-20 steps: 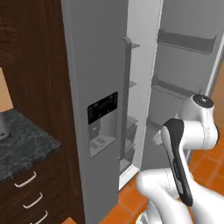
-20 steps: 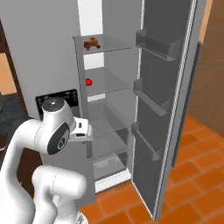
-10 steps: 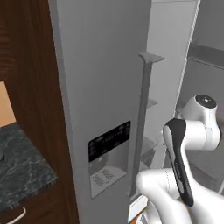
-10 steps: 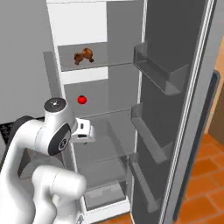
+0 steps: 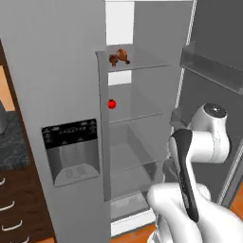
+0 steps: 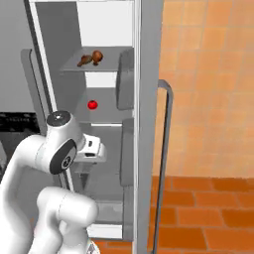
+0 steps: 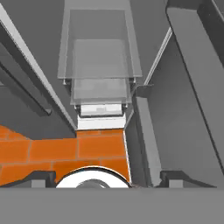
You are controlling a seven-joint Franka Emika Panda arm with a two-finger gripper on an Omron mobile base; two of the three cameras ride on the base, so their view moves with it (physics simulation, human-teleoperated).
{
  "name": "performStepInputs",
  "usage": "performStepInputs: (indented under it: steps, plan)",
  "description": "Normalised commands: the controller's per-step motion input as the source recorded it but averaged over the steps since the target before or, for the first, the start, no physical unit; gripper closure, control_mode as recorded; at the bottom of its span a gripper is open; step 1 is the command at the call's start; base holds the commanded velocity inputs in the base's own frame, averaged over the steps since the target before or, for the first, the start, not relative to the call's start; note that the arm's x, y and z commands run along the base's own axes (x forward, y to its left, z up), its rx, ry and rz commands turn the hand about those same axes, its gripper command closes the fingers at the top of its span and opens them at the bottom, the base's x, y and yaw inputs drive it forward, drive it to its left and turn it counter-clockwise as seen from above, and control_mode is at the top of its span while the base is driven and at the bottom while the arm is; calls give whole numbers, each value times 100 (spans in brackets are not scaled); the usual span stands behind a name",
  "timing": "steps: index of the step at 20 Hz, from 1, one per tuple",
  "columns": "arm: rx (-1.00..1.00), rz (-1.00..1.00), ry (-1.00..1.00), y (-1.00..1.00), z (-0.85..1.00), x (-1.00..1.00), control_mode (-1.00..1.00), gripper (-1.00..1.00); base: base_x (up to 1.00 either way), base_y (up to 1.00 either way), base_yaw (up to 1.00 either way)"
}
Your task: Place one tomato and one chicken drumstick in each tupperware on the nearby counter, to pack two identical lunches.
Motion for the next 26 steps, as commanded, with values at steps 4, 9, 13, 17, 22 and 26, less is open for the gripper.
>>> performStepInputs:
  steps: [4, 9, 13, 17, 22, 26]
  plan:
    - [0, 0, 0, 0, 0, 0, 100, -100, 80, 0, 38]
    - [0, 0, 0, 0, 0, 0, 100, -100, 86, 10, 24]
    - [0, 0, 0, 0, 0, 0, 100, -100, 59, 5, 0]
    - [0, 0, -4, 2, 0, 0, -100, -100, 0, 0, 0]
    - [0, -9, -29, 23, 42, 23, -100, -100, 0, 0, 0]
    - [0, -12, -27, 5, 80, 34, -100, -100, 0, 0, 0]
